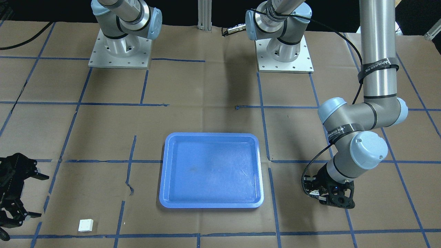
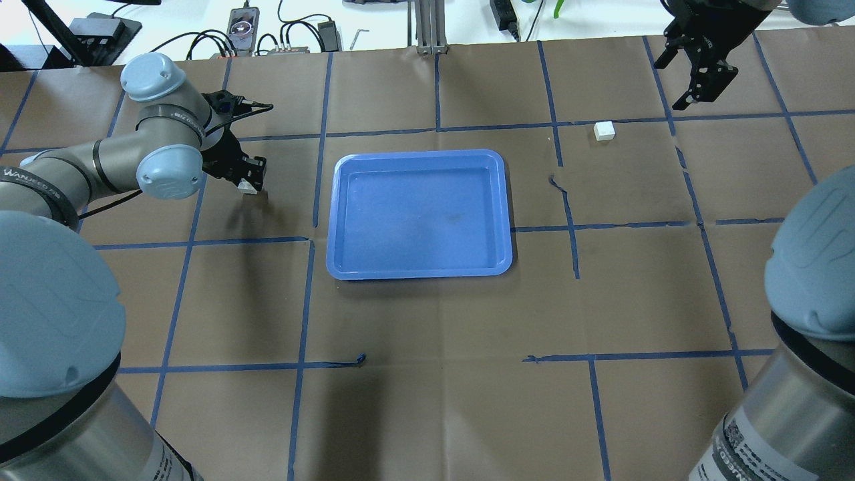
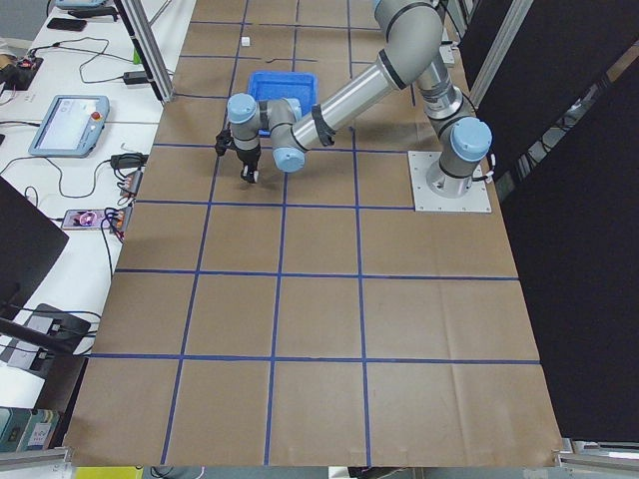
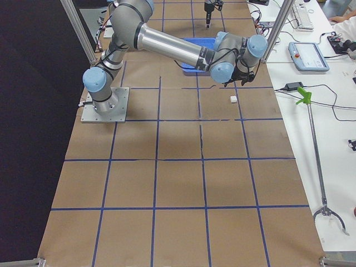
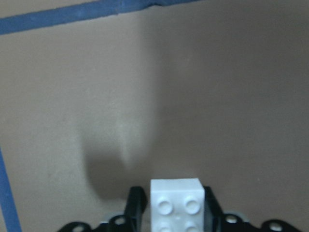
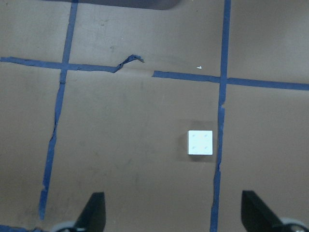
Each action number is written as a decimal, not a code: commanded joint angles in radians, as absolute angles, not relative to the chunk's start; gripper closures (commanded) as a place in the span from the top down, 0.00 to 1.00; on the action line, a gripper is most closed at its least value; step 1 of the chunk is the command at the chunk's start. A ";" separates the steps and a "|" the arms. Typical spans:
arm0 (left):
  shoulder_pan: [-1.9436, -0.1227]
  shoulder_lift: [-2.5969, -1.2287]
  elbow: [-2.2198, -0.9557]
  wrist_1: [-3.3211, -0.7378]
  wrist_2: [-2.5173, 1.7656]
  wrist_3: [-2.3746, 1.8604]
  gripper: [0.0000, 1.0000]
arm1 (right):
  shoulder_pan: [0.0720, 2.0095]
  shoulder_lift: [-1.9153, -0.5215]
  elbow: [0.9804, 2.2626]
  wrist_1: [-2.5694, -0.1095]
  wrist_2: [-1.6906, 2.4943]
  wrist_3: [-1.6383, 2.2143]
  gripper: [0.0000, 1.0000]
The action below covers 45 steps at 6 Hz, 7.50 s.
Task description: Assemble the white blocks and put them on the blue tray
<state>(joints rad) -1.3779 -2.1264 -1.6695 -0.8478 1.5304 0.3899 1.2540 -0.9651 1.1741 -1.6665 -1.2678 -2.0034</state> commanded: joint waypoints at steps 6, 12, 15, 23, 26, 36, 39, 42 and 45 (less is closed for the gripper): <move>-1.891 -2.082 -1.695 -0.871 1.583 0.908 0.14 | 1.232 -0.726 1.200 -1.884 -1.038 -2.008 1.00; -1.902 -2.103 -1.793 -0.726 1.572 1.144 0.17 | 1.238 -0.735 1.249 -1.879 -1.049 -2.008 0.82; -1.902 -2.103 -1.802 -0.733 1.574 1.143 0.99 | 1.239 -0.742 1.247 -1.904 -1.048 -2.014 0.63; -1.799 -1.620 -1.578 -1.640 1.572 1.149 0.99 | 1.270 -0.811 1.250 -1.922 -1.045 -2.002 0.22; -1.776 -1.609 -1.520 -1.674 1.571 0.922 0.99 | 1.415 -0.893 1.284 -1.925 -1.048 -1.763 0.22; -1.548 -1.502 -1.551 -1.572 1.571 -0.048 0.99 | 1.749 -1.115 1.948 -2.723 -1.158 -1.189 0.21; -1.552 -1.534 -1.563 -1.569 1.577 -0.045 0.99 | 1.767 -1.079 1.947 -2.723 -1.155 -1.192 0.21; -1.575 -1.526 -1.580 -1.569 1.580 -0.043 0.99 | 1.789 -1.072 1.948 -2.727 -1.157 -1.183 0.21; -1.575 -1.520 -1.586 -1.572 1.580 -0.043 0.99 | 1.809 -1.057 1.945 -2.730 -1.154 -1.183 0.21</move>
<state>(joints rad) -1.5753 -1.5223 -1.5850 -1.5716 1.5800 -0.0432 1.8026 -1.0592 1.9465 -2.7298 -1.1547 -1.1827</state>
